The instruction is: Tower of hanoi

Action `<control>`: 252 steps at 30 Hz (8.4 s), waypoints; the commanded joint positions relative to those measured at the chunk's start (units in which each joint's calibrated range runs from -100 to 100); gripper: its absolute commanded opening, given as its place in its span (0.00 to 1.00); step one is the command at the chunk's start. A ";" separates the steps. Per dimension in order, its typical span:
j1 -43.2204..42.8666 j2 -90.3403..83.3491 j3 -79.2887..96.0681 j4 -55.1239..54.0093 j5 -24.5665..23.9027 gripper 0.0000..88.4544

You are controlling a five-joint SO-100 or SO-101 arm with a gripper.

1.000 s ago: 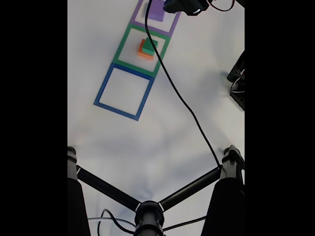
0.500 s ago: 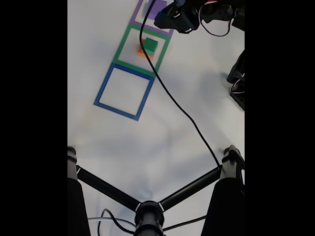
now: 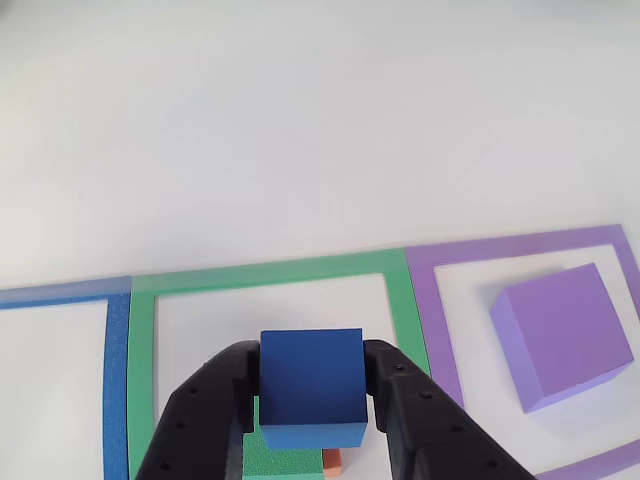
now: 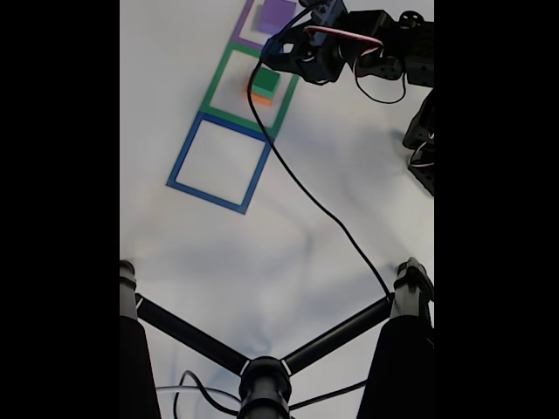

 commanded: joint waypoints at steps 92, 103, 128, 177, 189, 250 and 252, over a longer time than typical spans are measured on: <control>30.69 15.86 2.48 -22.45 0.78 0.49; 29.70 34.29 2.57 -44.62 0.78 0.56; 27.87 60.97 -13.97 -59.92 0.78 0.55; 25.58 69.15 -12.33 -68.58 0.78 0.52; 25.35 70.67 -14.51 -68.26 0.78 0.48; 21.77 29.48 -27.87 -8.36 0.78 0.21; 21.31 26.12 -33.96 1.83 0.78 0.20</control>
